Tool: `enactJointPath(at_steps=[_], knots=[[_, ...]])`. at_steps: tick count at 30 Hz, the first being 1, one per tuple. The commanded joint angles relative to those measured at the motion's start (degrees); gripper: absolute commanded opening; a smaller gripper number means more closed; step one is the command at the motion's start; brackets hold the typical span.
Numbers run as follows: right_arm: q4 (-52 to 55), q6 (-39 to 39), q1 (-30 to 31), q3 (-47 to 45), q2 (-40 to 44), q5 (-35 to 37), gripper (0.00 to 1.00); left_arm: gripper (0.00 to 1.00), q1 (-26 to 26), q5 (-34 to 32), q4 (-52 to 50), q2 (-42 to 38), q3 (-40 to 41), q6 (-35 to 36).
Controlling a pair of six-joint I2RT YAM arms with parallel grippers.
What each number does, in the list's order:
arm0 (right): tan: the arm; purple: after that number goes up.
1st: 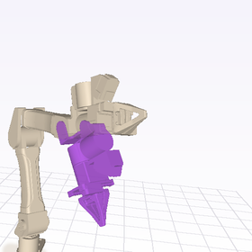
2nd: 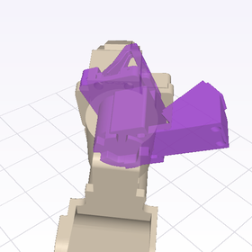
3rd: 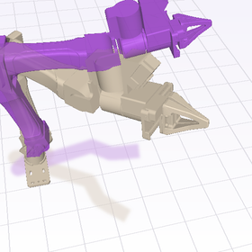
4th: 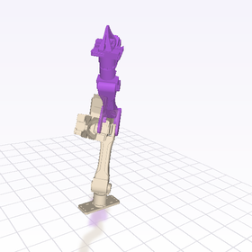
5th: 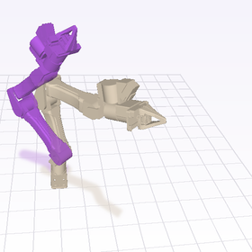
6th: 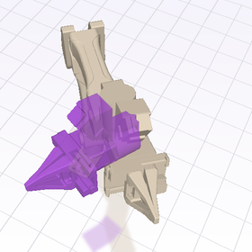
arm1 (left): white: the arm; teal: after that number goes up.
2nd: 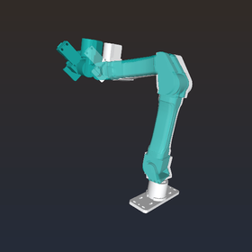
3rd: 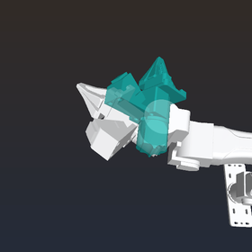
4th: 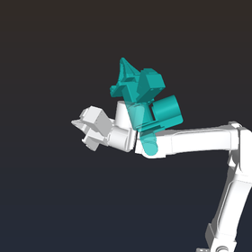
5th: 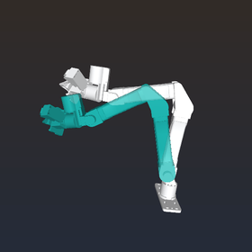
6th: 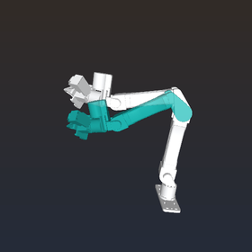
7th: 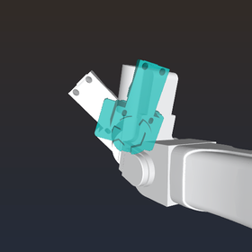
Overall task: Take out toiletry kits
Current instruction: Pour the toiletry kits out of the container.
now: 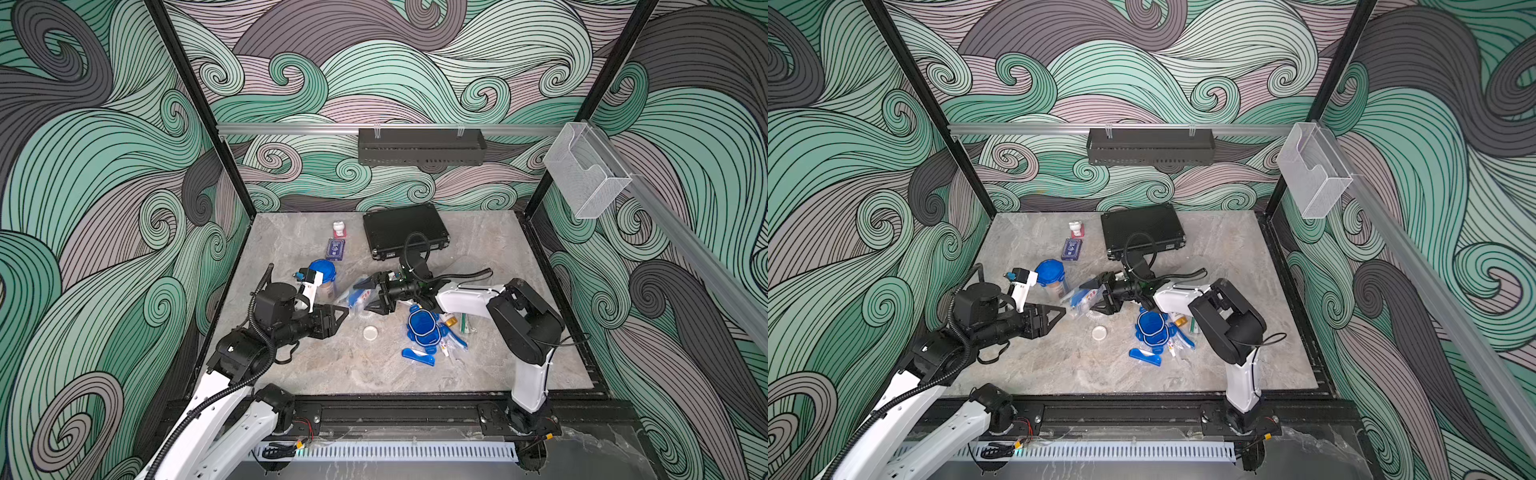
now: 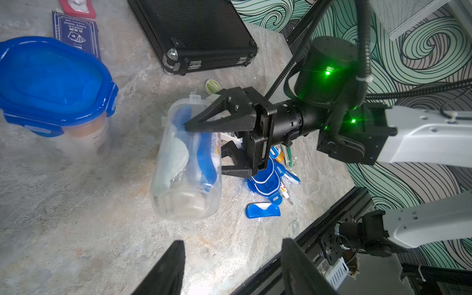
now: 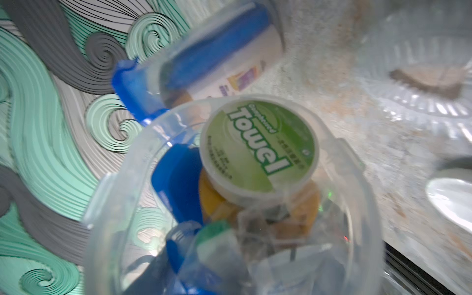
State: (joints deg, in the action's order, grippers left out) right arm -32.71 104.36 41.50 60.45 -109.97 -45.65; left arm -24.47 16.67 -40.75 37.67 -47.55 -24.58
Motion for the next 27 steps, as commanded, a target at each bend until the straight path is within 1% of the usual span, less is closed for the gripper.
enactJointPath(at_steps=[1, 5, 6, 8, 11, 15, 17, 20, 22, 24, 27], knots=[[-25.9, 15.0, 0.2, -1.6, -0.2, 5.5, 0.50, 0.61, 0.4, -2.5, -0.6, -1.3, -1.3, 0.8], [-28.3, 16.6, 1.5, -2.0, -0.4, 6.4, 0.50, 0.61, 0.4, -3.7, -1.0, -1.5, -1.2, 0.8], [-28.8, 16.8, 1.5, -2.1, -0.3, 6.6, 0.50, 0.62, 0.4, -3.7, -0.8, -1.4, -1.2, 0.9], [-29.7, 17.3, 1.5, -2.9, -0.2, 7.4, 0.50, 0.77, 0.4, -4.1, -0.6, -1.0, -1.3, 1.0], [-31.3, 18.5, 1.7, -3.2, -0.4, 7.9, 0.50, 0.87, 0.4, -6.1, -0.8, 0.2, -2.4, 1.4], [-32.2, 19.0, 2.0, -3.3, 0.5, 8.2, 0.50, 0.91, 0.4, -9.7, -2.0, 4.0, -5.9, 2.9], [-31.7, 18.8, 2.2, -3.6, 1.1, 8.1, 0.50, 0.93, 0.4, -8.7, -0.1, 6.5, -6.4, 5.4], [-31.9, 18.9, 2.3, -3.9, 1.4, 7.9, 0.50, 0.93, 0.4, -7.1, 3.1, 10.2, -6.2, 8.4], [-32.0, 19.0, 2.3, -4.1, 1.6, 7.8, 0.50, 0.93, 0.4, -7.9, 2.9, 12.9, -7.1, 8.9], [-32.1, 19.0, 2.4, -4.2, 1.8, 7.8, 0.50, 0.93, 0.4, -7.0, 2.6, 15.1, -7.9, 9.7], [-32.8, 19.4, 2.6, -4.0, 1.9, 7.8, 0.50, 0.93, 0.4, -7.2, 3.2, 17.6, -8.7, 9.5]])
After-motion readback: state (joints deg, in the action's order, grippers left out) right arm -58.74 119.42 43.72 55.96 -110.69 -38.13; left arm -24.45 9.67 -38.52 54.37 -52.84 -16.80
